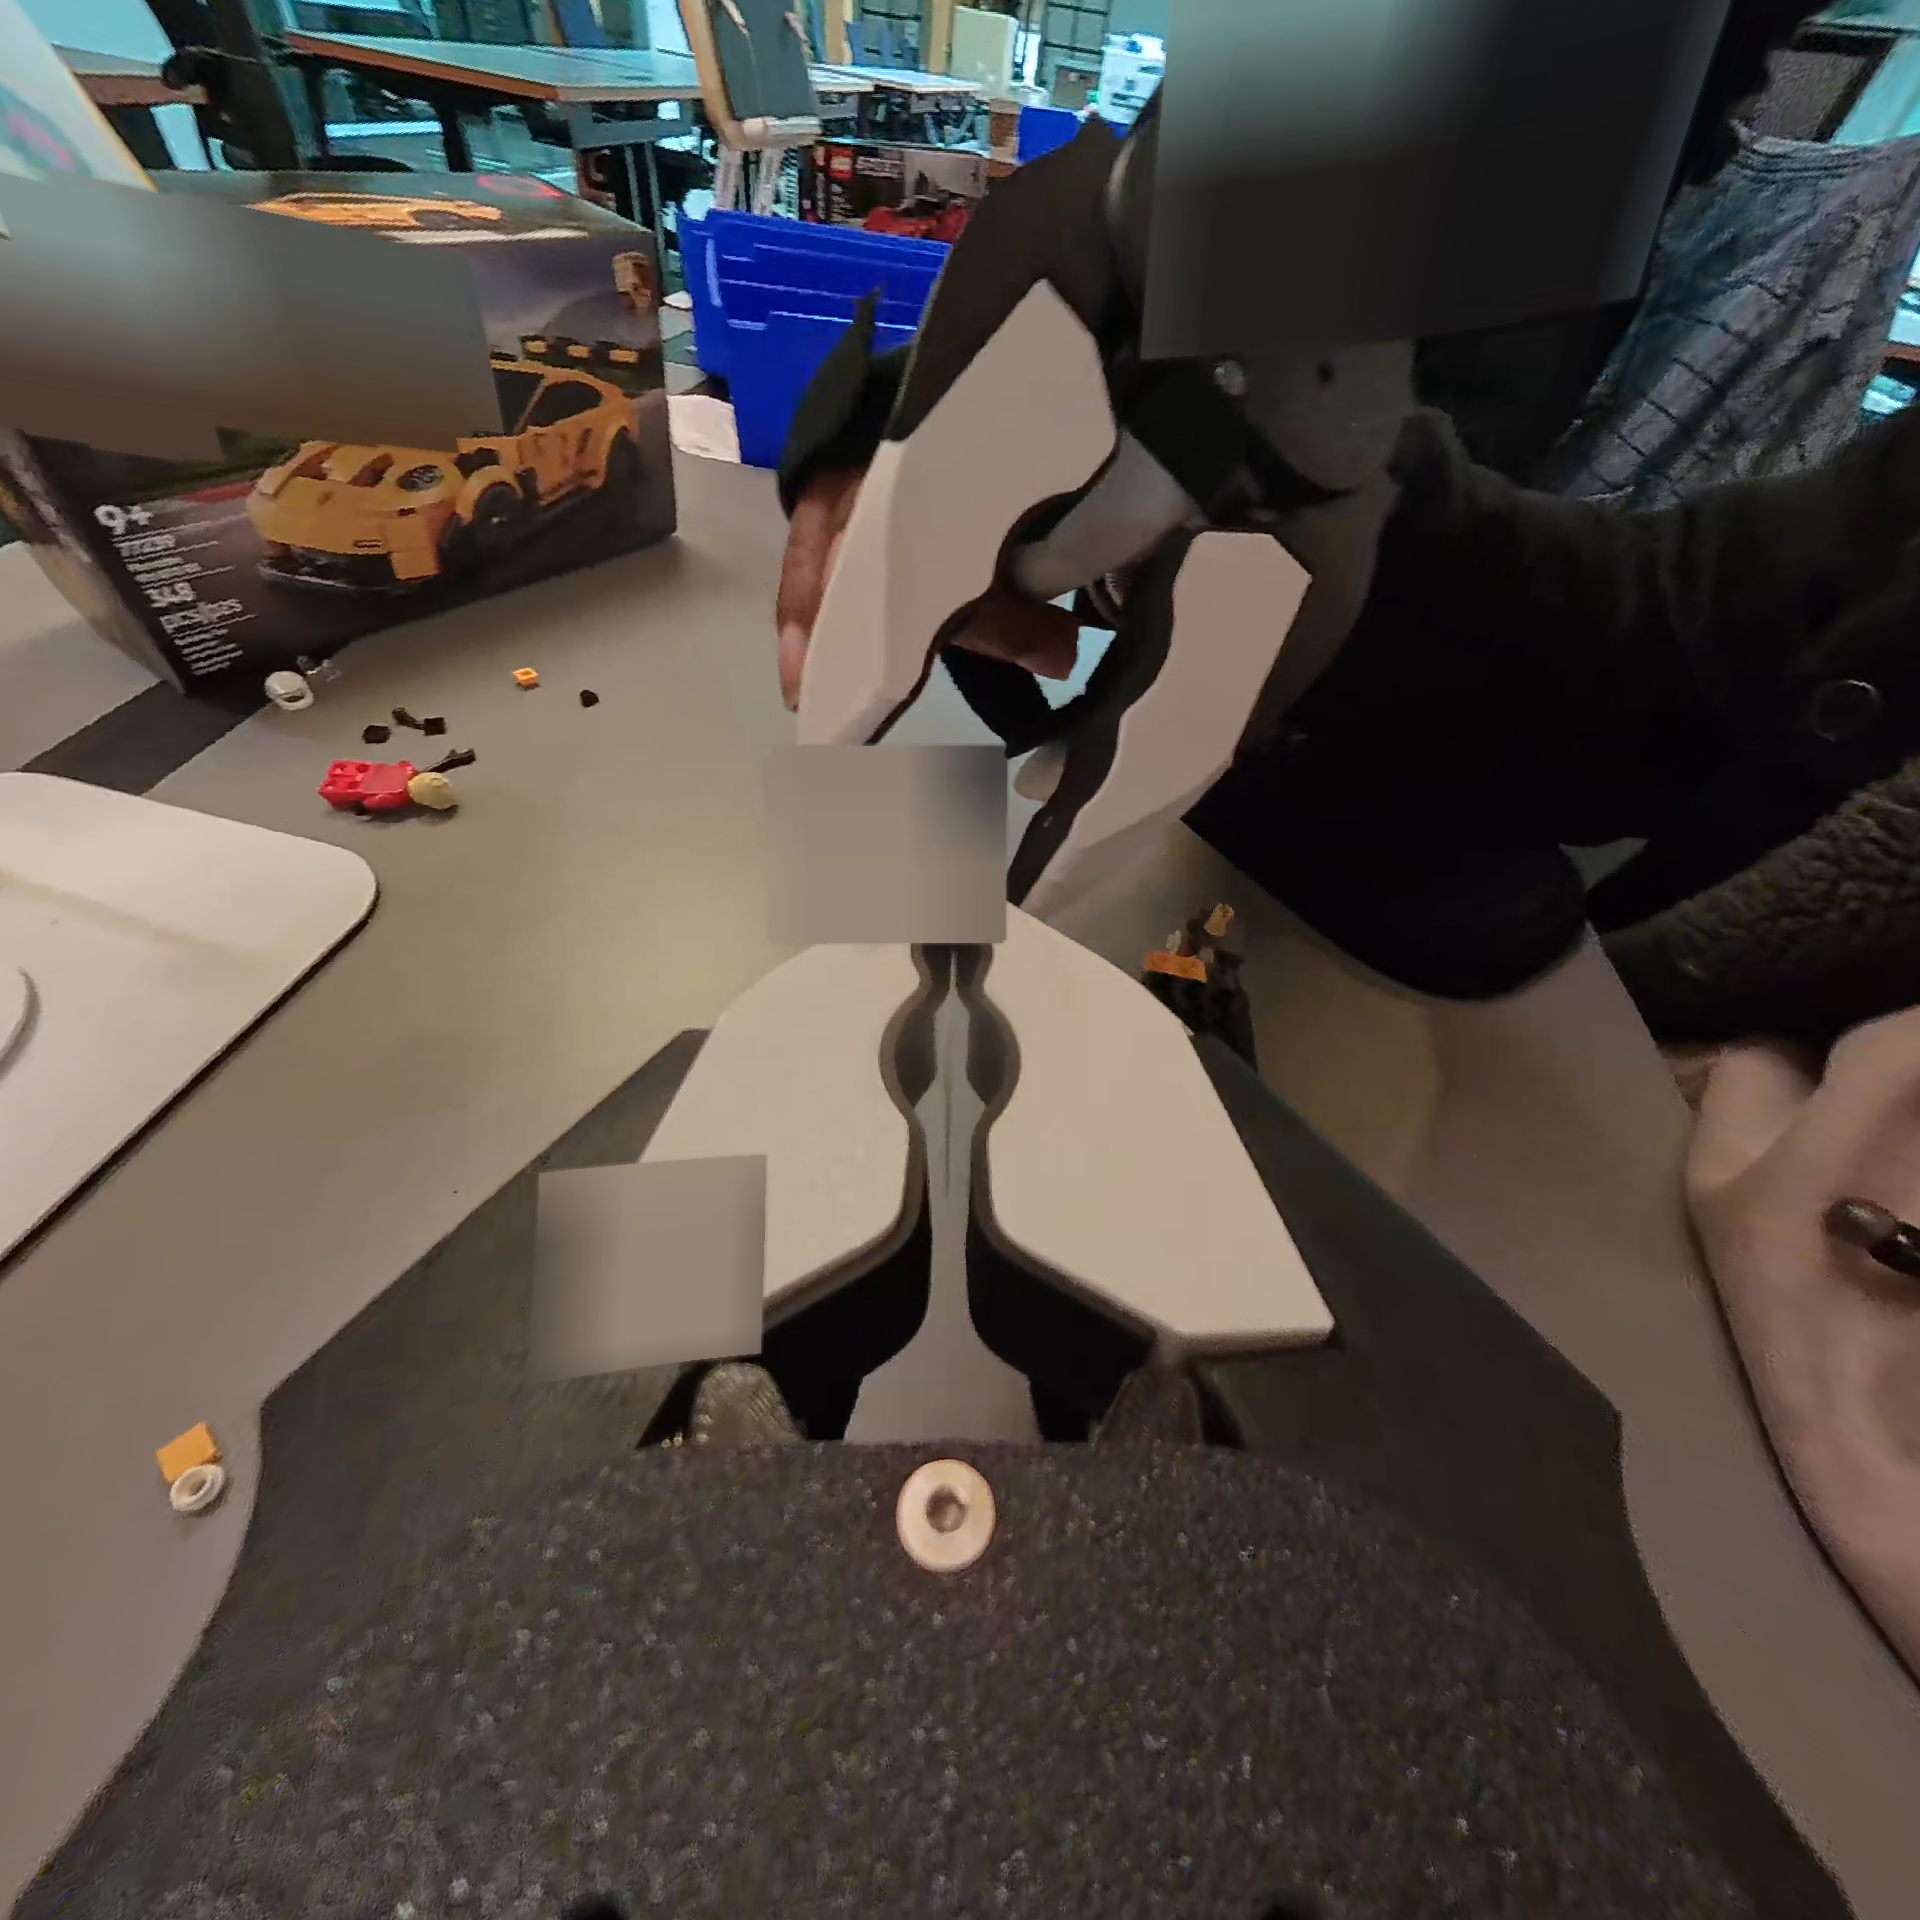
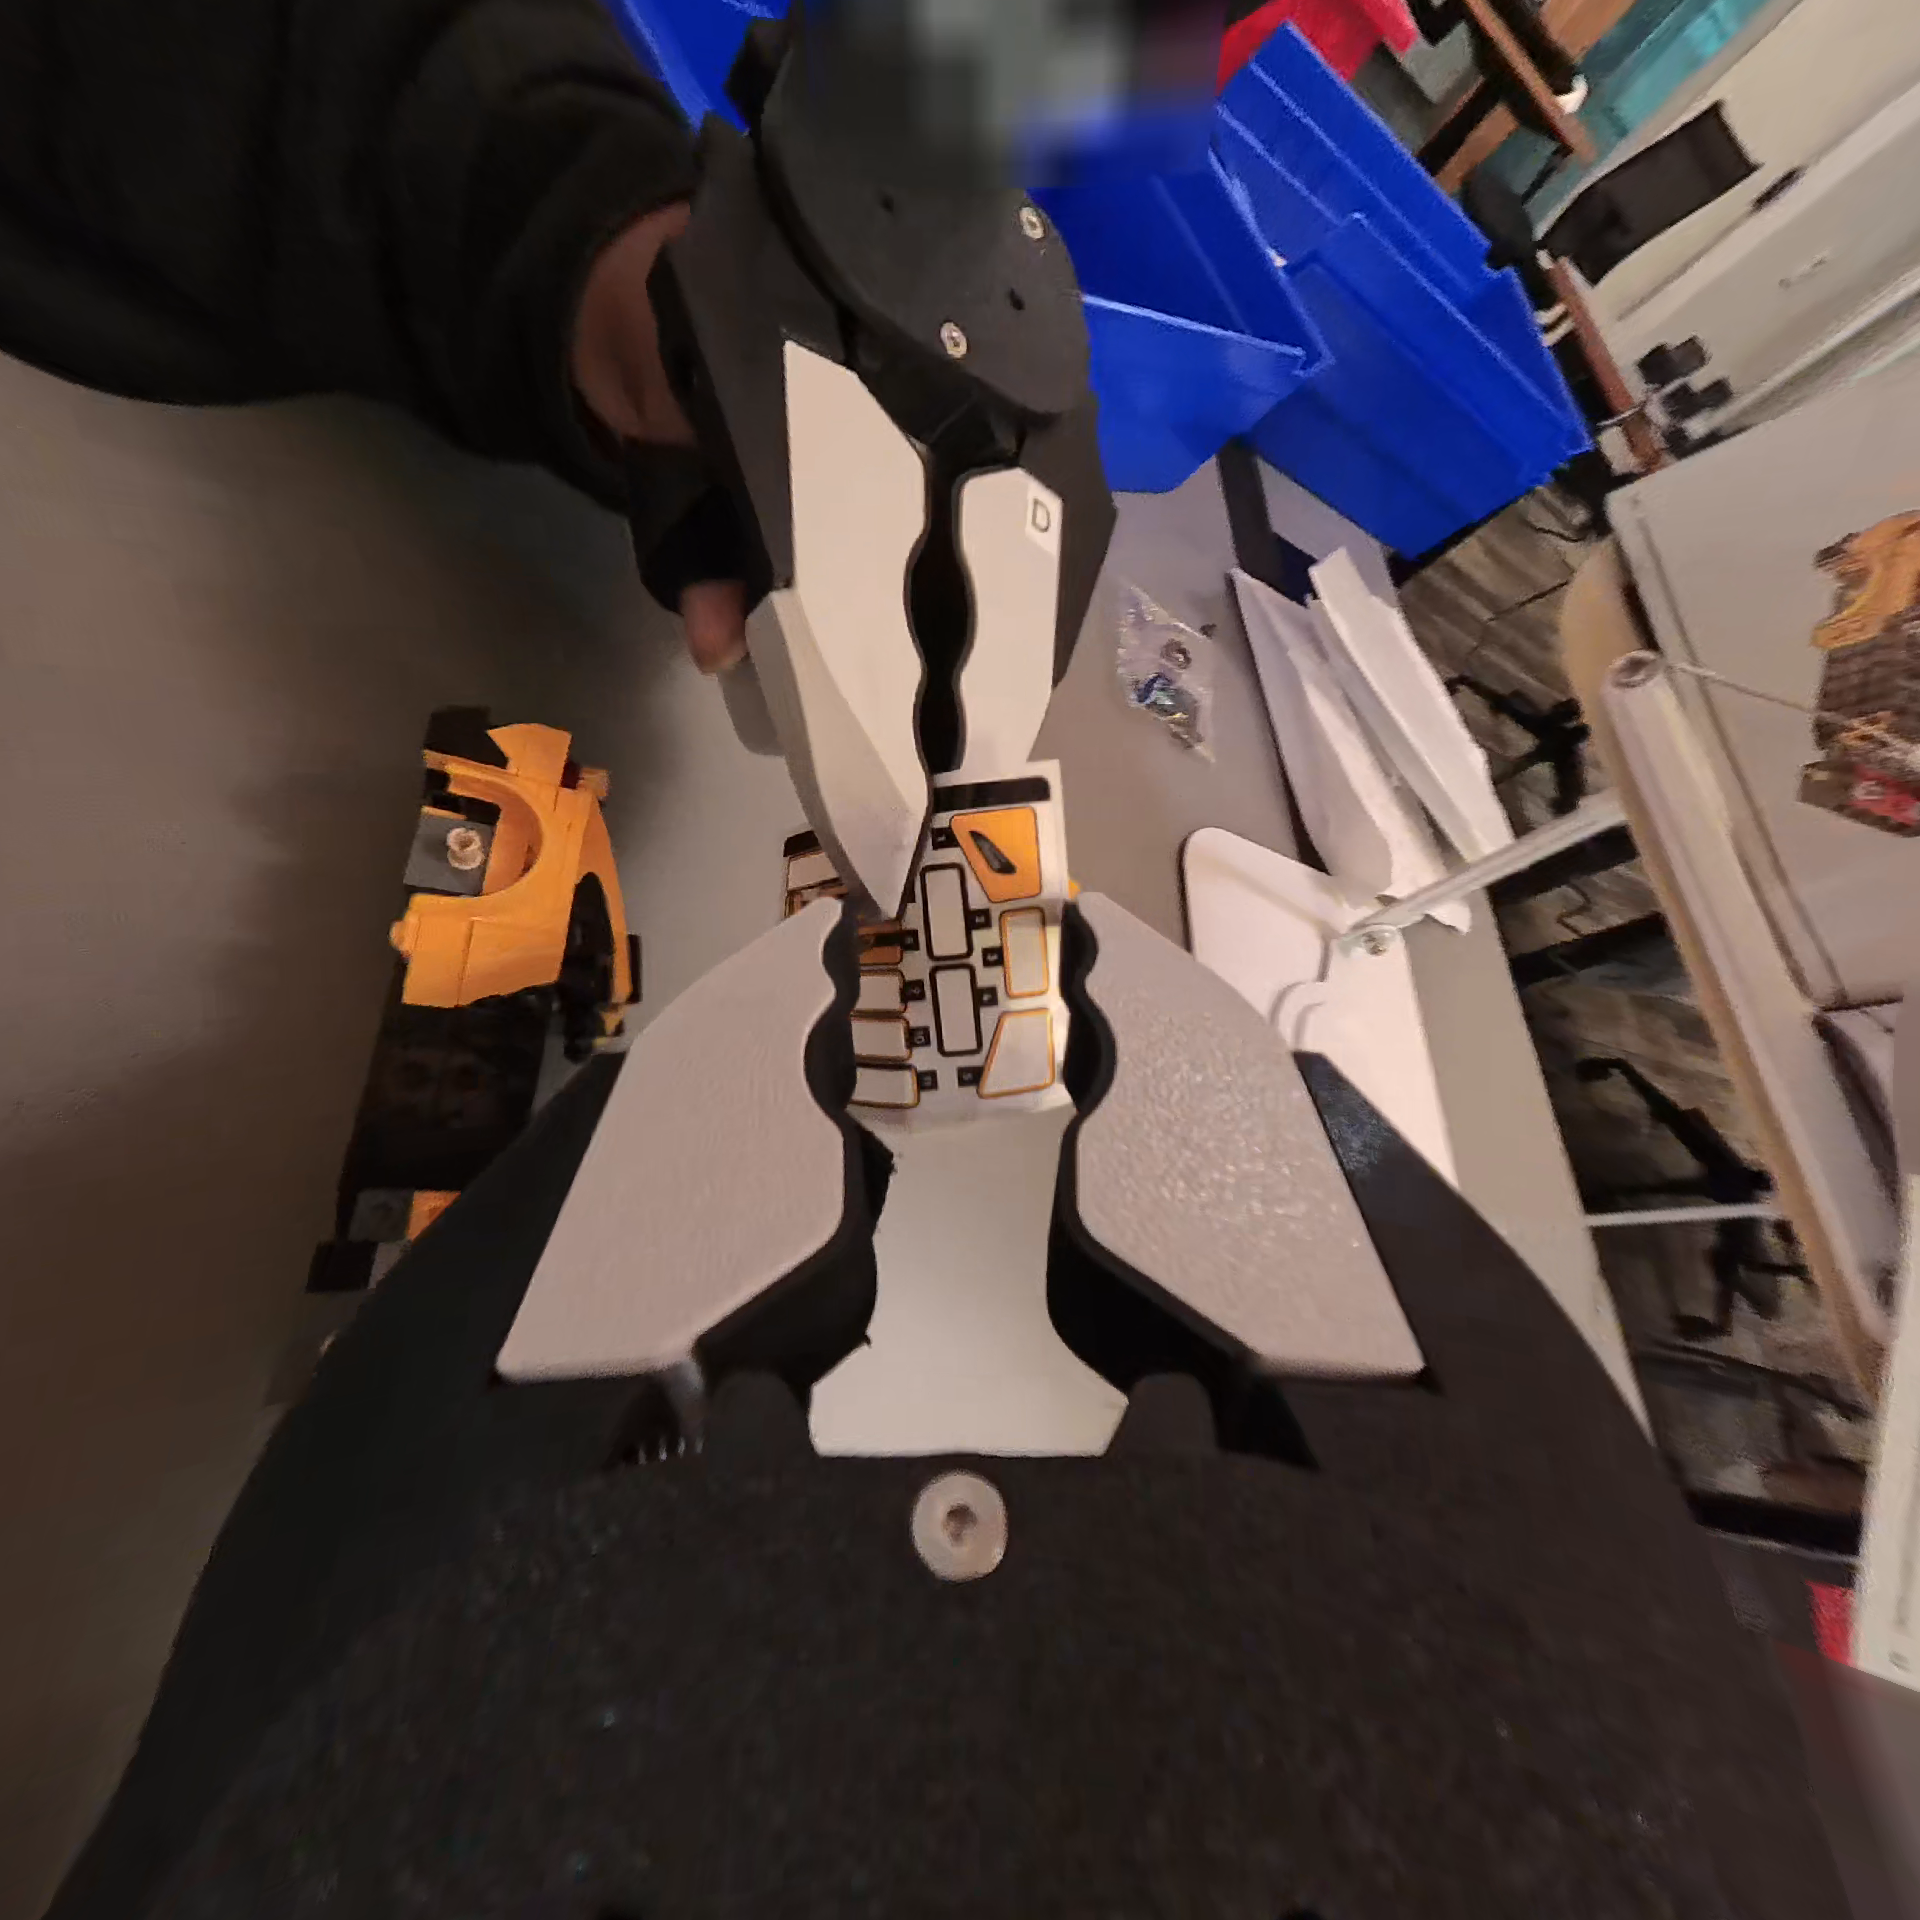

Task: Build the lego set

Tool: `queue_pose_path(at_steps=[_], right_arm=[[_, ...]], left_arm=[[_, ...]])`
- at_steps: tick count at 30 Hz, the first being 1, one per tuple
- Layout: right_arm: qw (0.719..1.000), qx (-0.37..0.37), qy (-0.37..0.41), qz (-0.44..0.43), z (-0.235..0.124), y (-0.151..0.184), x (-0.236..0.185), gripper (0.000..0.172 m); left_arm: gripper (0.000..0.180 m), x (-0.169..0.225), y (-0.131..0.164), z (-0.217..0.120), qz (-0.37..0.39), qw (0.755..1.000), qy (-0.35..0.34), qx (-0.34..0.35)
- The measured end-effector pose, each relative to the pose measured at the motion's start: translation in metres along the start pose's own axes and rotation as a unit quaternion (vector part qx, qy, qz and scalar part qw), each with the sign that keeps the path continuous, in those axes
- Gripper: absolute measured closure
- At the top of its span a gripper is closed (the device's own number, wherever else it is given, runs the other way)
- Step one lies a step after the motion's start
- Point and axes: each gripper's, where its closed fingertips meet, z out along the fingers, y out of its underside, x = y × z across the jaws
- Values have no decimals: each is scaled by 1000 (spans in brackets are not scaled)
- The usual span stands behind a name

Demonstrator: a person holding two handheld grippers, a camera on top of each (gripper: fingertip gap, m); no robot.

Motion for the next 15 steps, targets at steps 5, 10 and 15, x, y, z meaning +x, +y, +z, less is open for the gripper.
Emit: queue_pose_path(at_steps=[5, 10, 15], right_arm=[[998, 16, -42, 35, -1, 3, -9, 149], [994, 45, -74, 72, -7, -4, -14, 158], [993, 53, -70, 75, -9, -8, -12, 146]], left_arm=[[180, 9, 1, -2, 10, 999, 32, -4], [178, 17, -6, -5, 33, 998, 48, 16], [180, 21, -9, -7, 51, 997, 51, 21]])
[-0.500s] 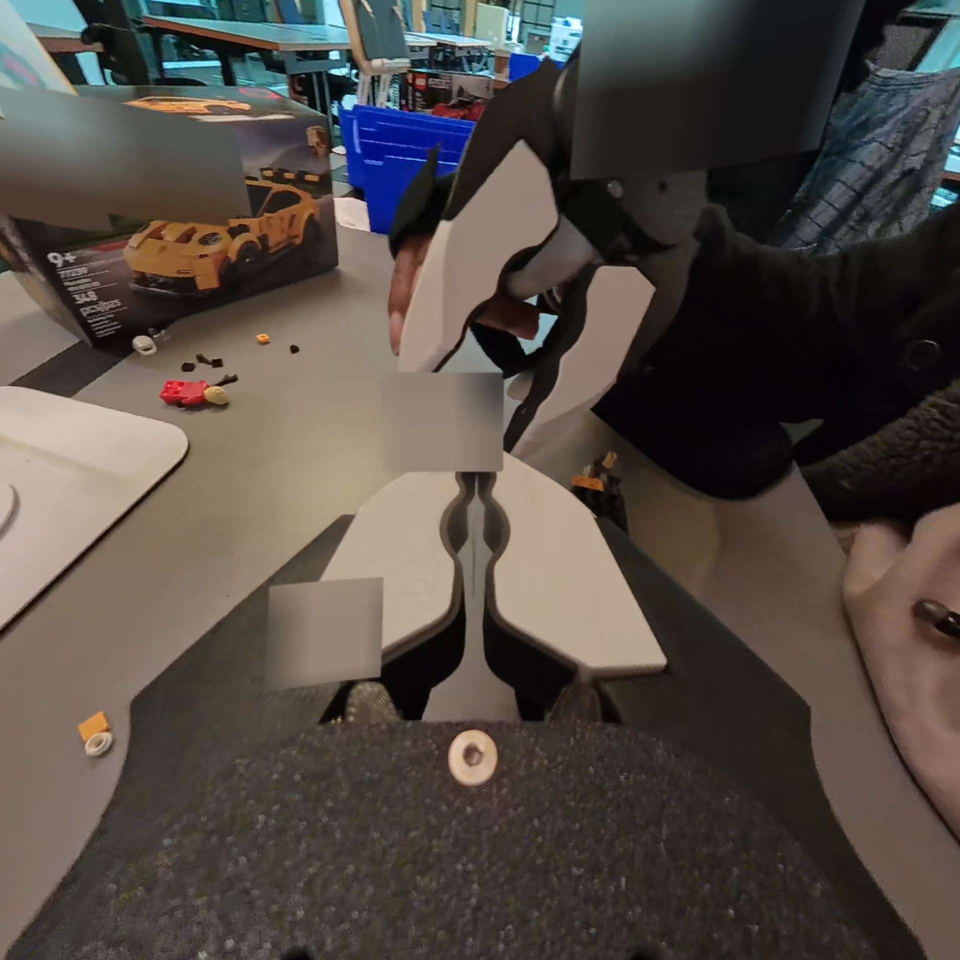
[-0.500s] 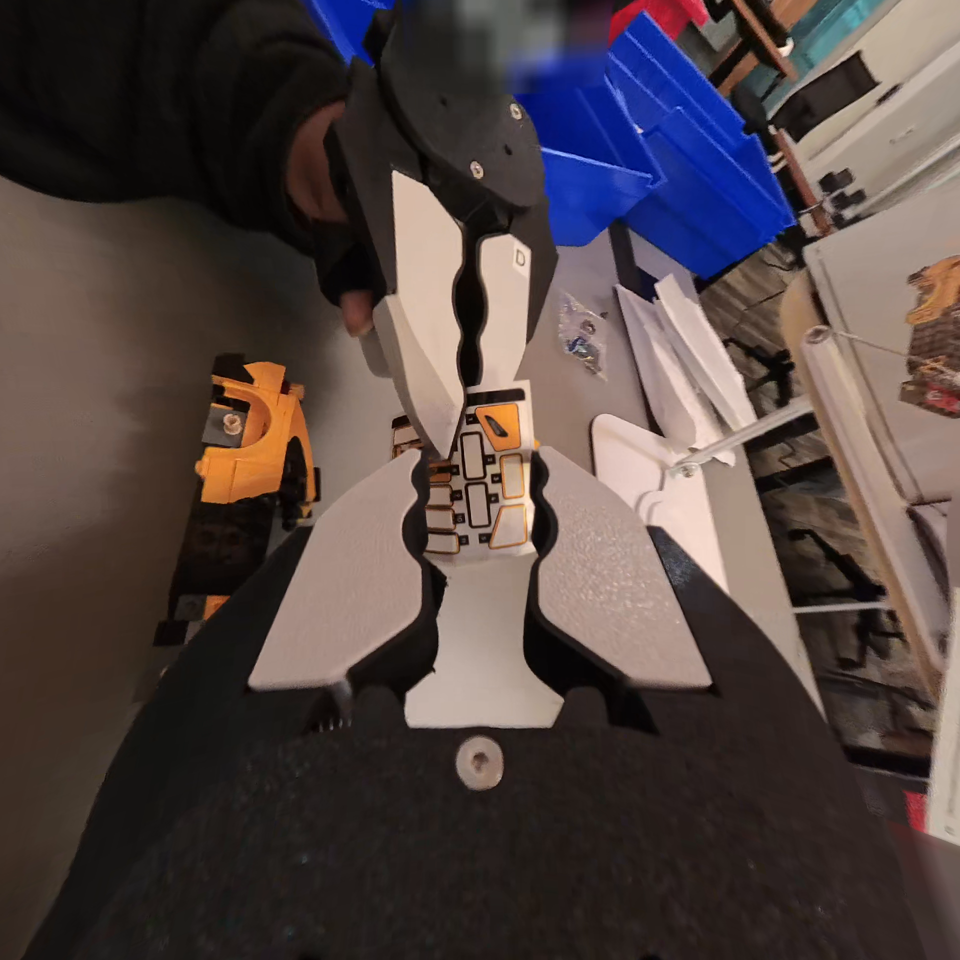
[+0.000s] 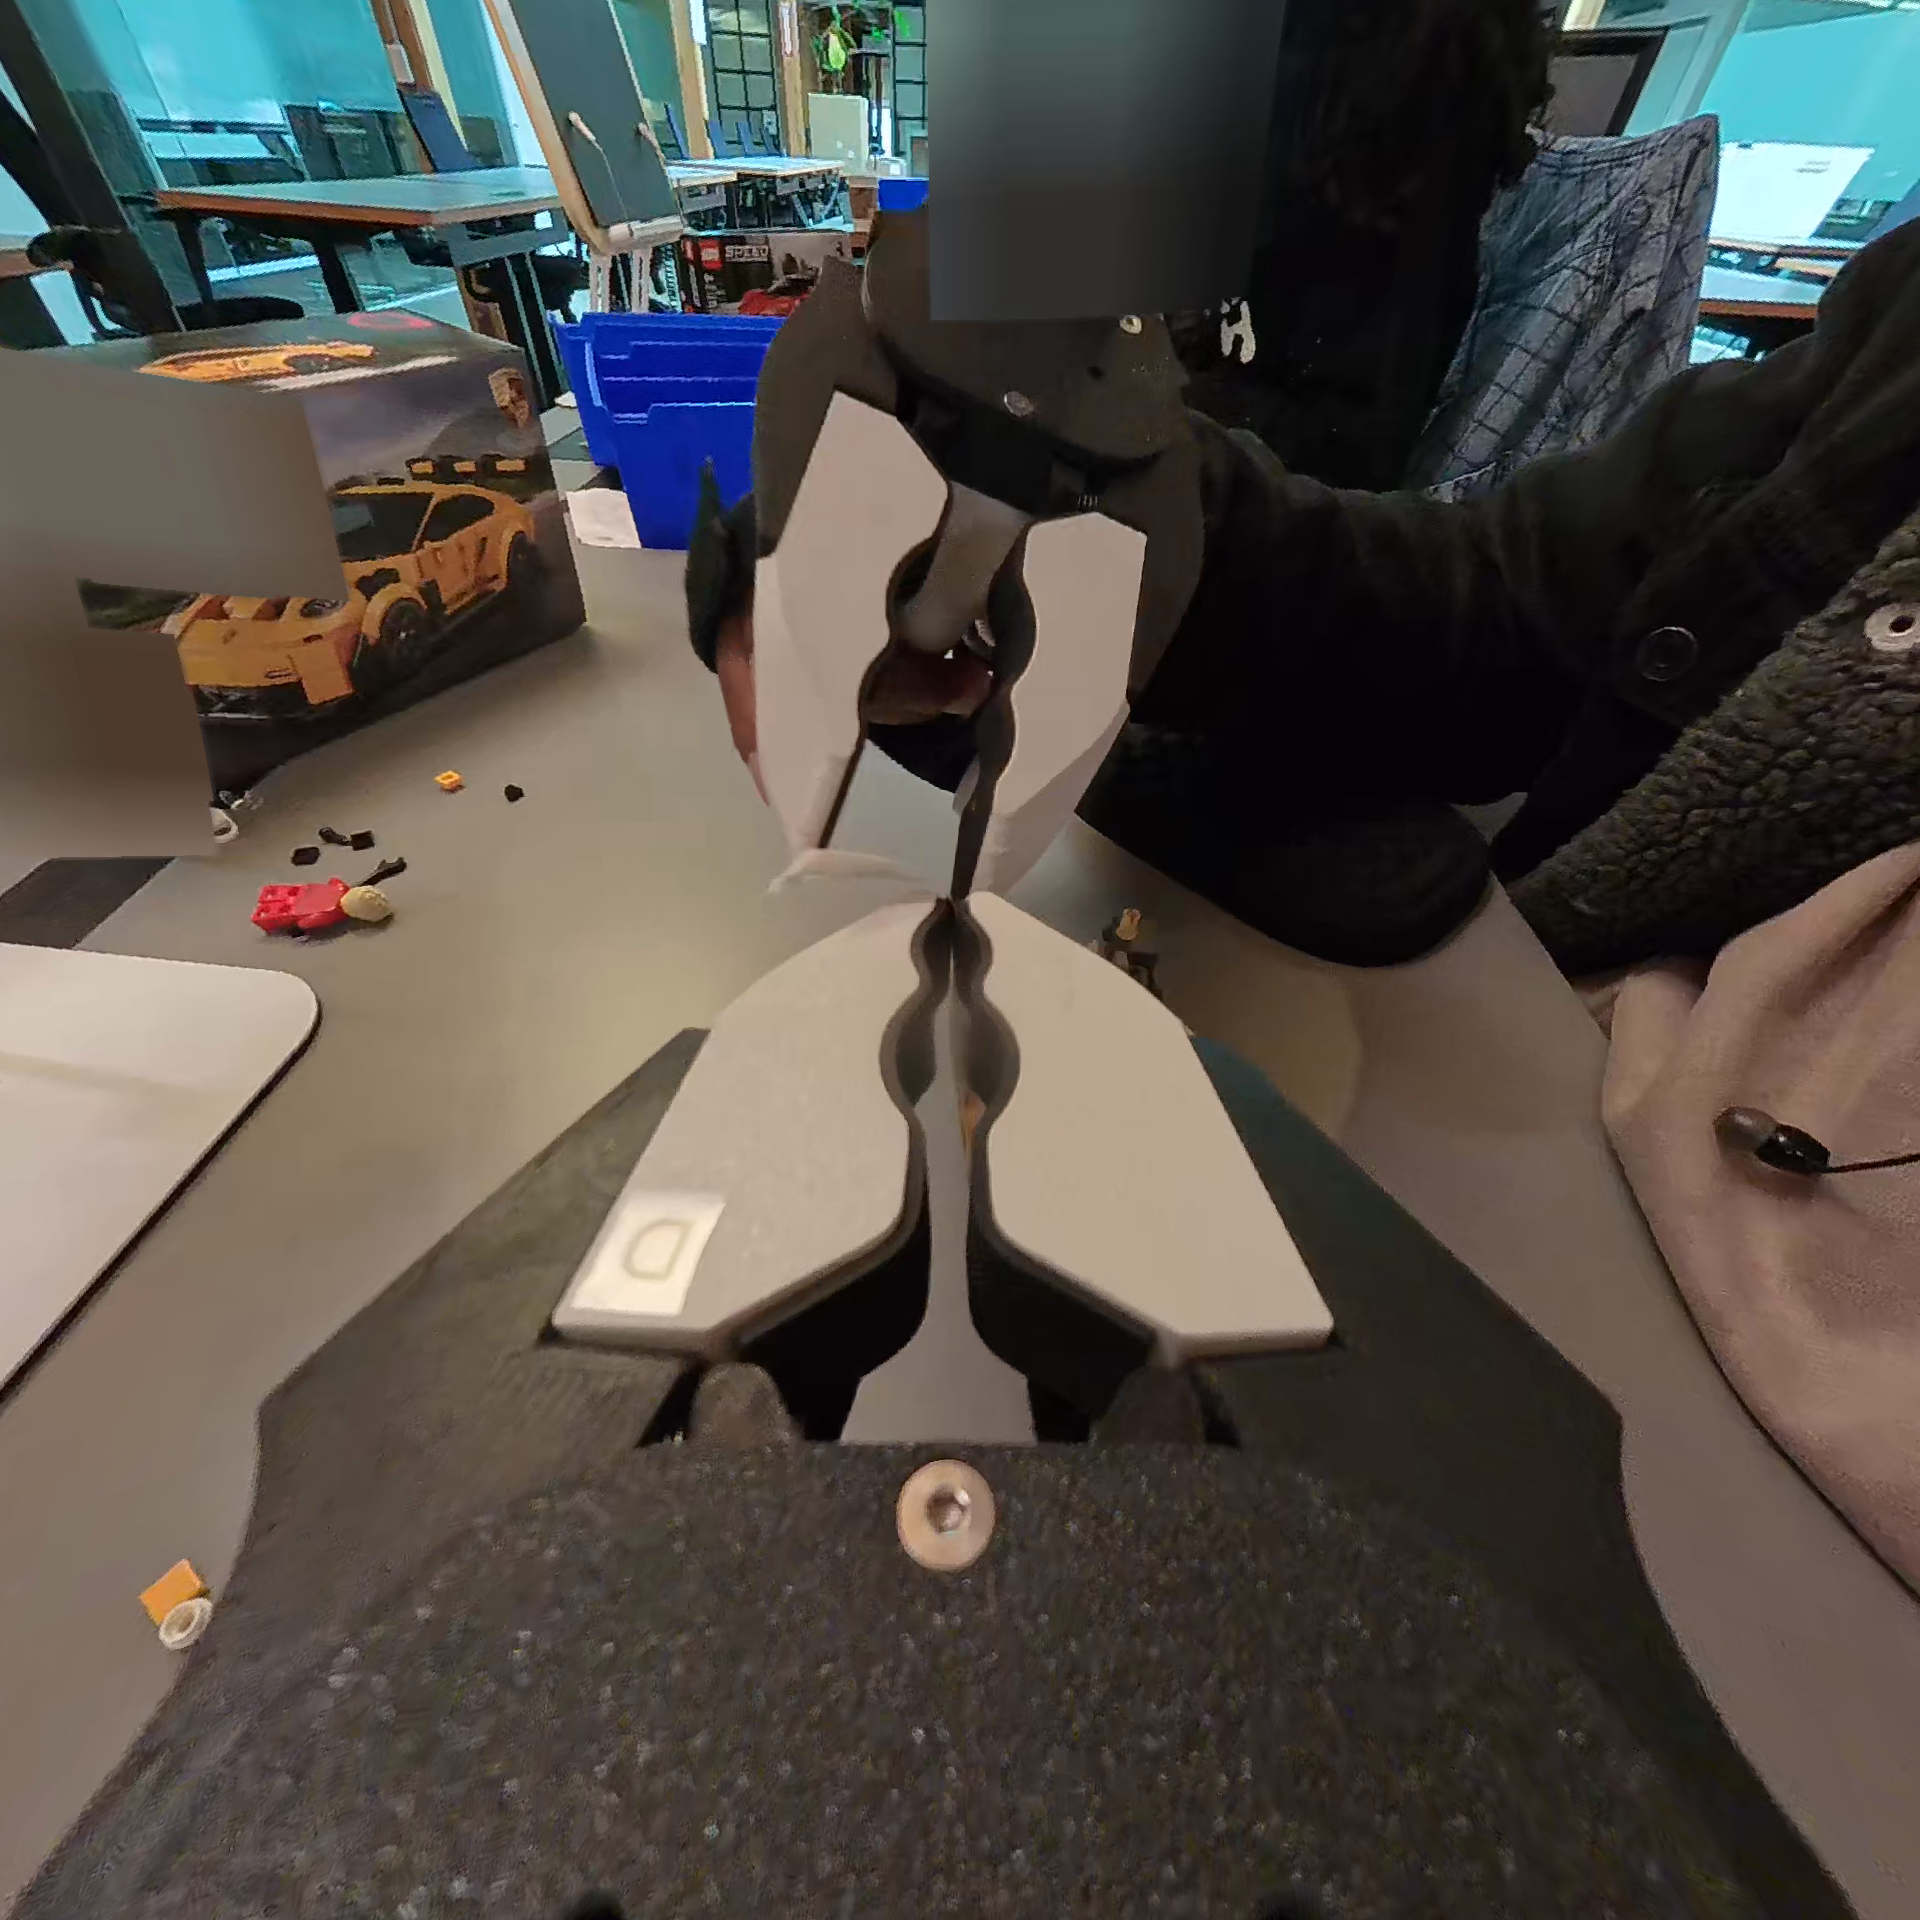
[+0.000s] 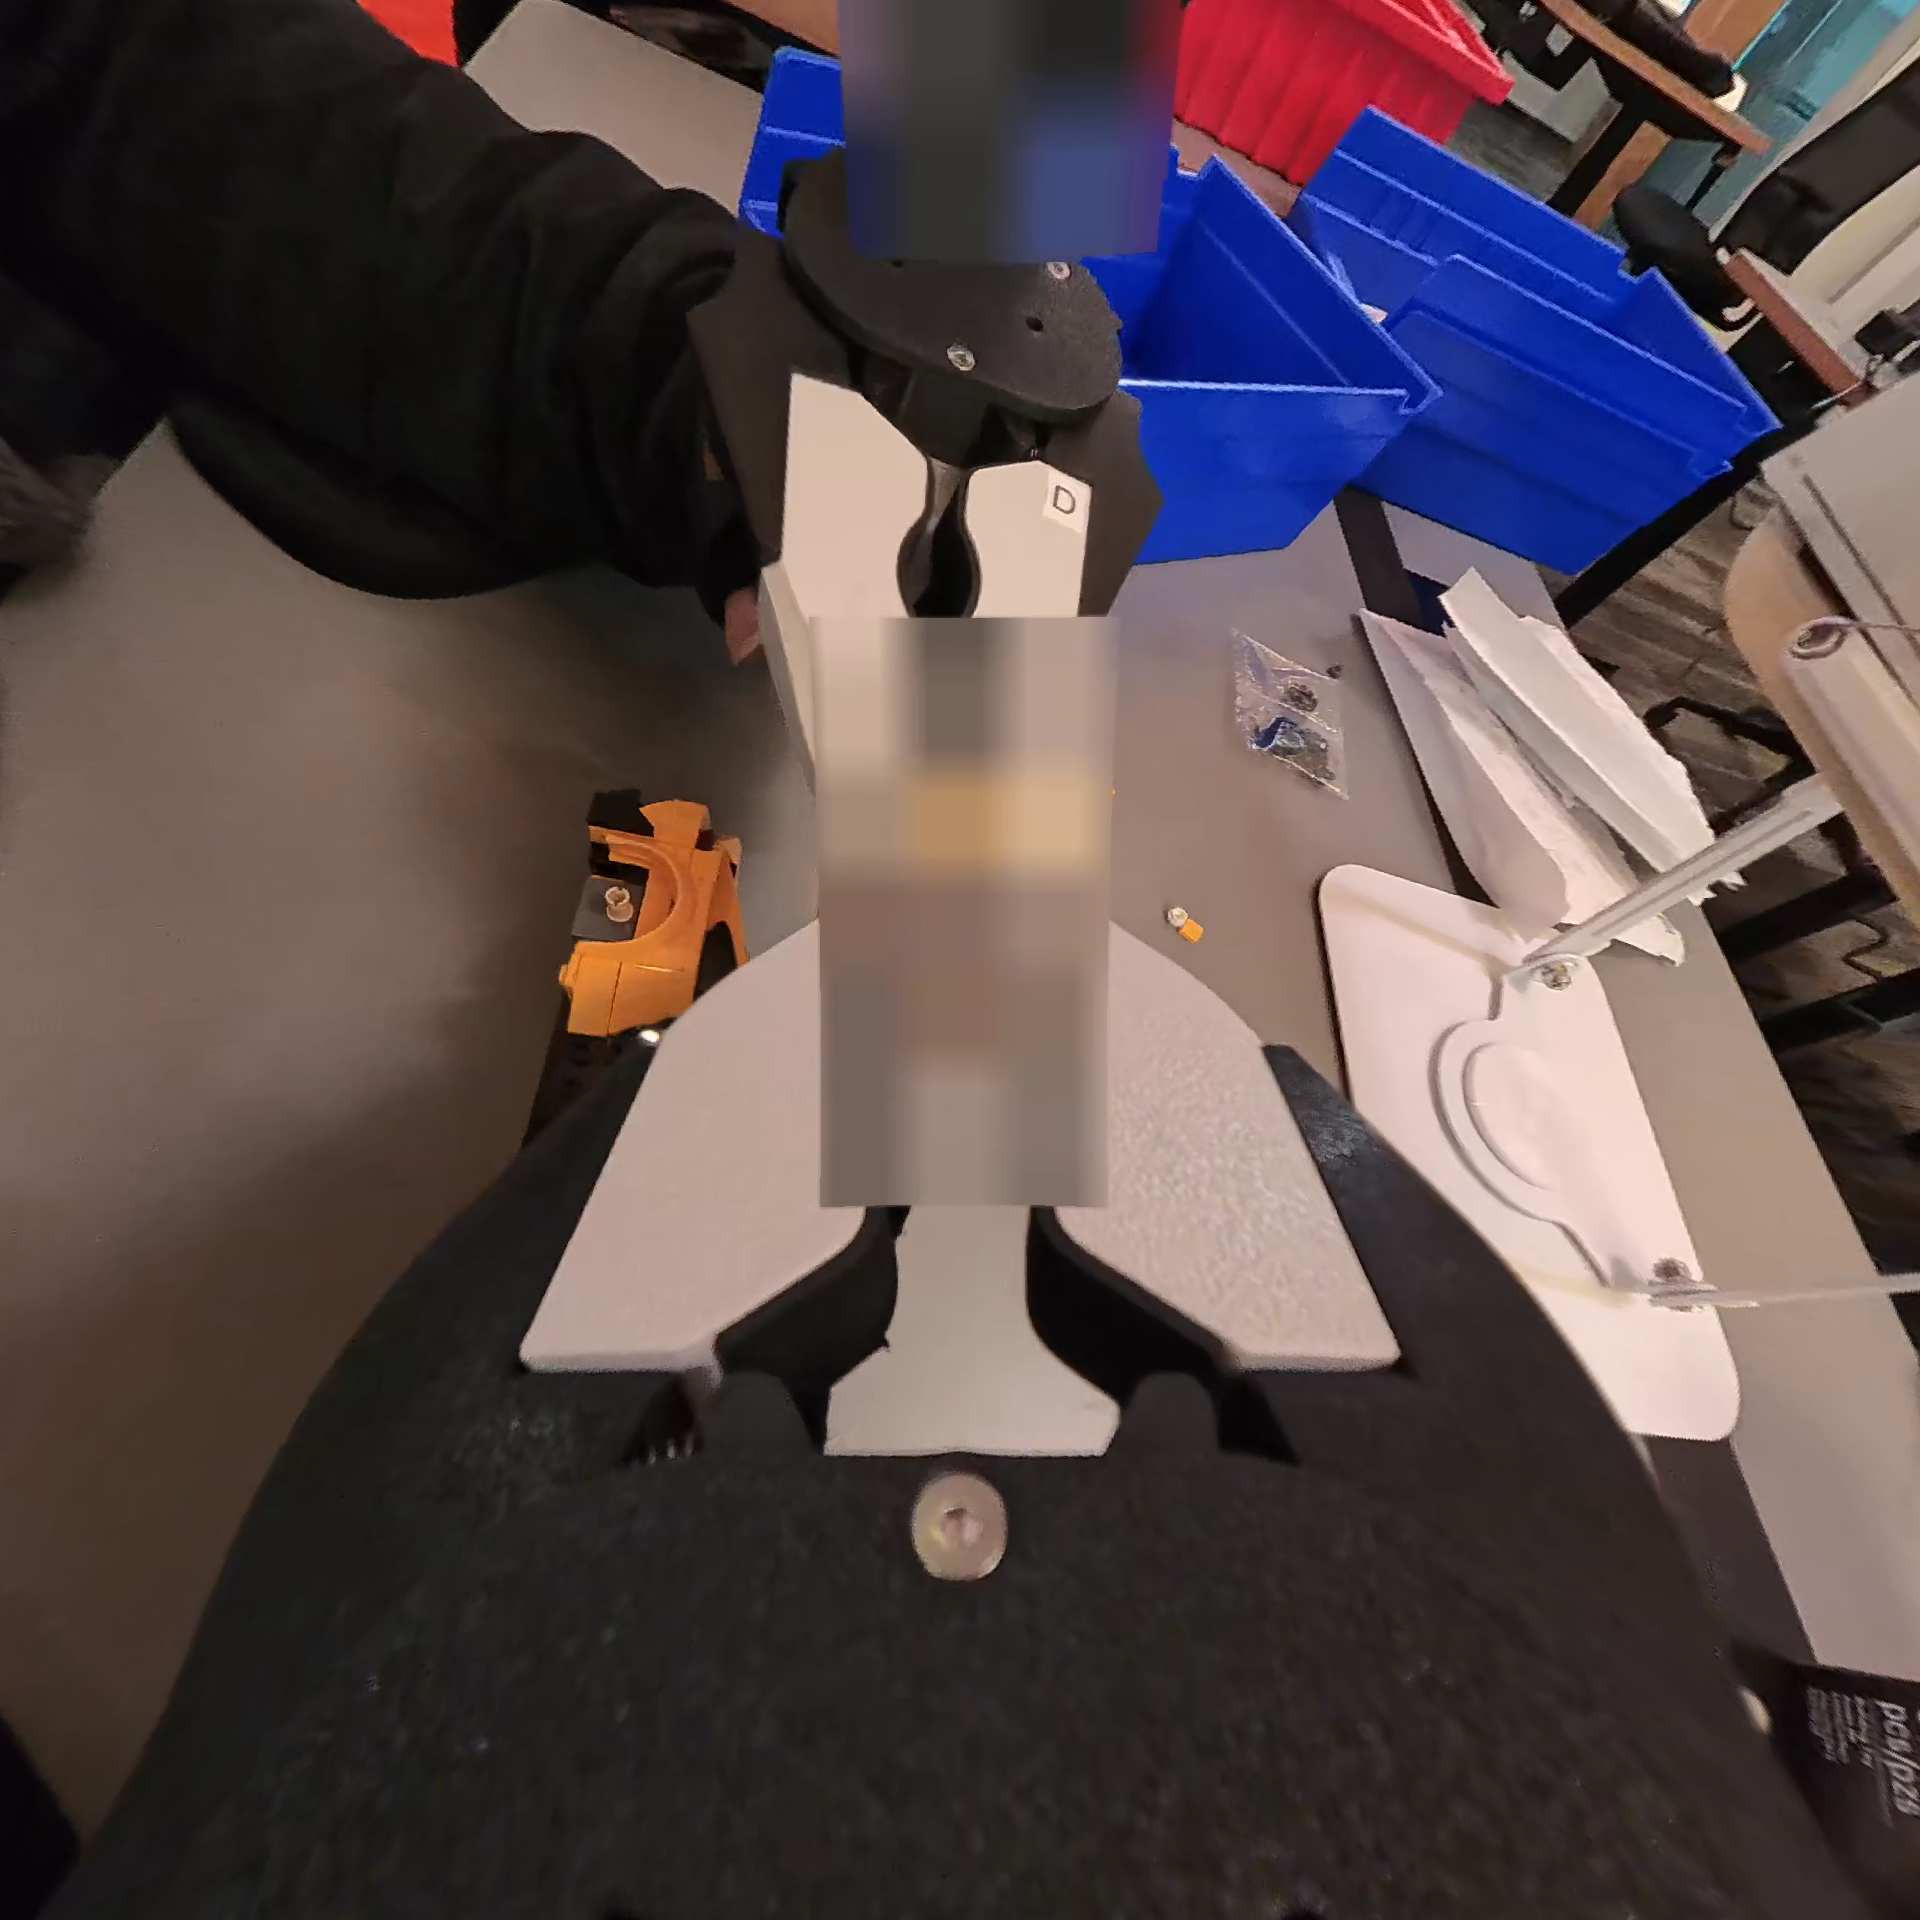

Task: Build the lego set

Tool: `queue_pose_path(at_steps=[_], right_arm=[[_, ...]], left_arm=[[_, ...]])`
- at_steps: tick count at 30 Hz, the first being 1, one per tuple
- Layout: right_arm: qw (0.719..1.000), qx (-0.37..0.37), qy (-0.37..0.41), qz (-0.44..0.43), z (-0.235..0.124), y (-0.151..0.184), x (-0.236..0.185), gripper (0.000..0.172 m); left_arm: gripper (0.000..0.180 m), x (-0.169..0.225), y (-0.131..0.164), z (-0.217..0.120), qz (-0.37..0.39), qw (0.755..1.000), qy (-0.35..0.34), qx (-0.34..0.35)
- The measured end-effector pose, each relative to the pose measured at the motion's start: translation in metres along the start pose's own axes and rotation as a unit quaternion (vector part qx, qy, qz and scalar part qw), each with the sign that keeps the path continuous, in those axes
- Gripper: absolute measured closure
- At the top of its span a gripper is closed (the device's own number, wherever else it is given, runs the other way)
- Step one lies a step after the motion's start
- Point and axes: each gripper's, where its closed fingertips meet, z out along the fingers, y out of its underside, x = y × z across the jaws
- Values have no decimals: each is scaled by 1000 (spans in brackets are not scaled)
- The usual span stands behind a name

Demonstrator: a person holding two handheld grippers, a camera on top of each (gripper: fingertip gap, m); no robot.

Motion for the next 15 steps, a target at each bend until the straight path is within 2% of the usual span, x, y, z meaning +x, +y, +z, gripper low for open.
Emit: queue_pose_path(at_steps=[4, 8, 15], right_arm=[[1000, -7, 0, -19, 3, -2, -5, 139], [1000, -6, -15, -14, 3, -2, -9, 150], [999, 3, -34, 16, -1, 0, -10, 157]], left_arm=[[180, 7, 1, 2, 4, 1000, 18, -8], [180, 7, 0, 2, 6, 1000, 16, -4], [176, 5, -9, -1, 21, 1000, 2, 22]])
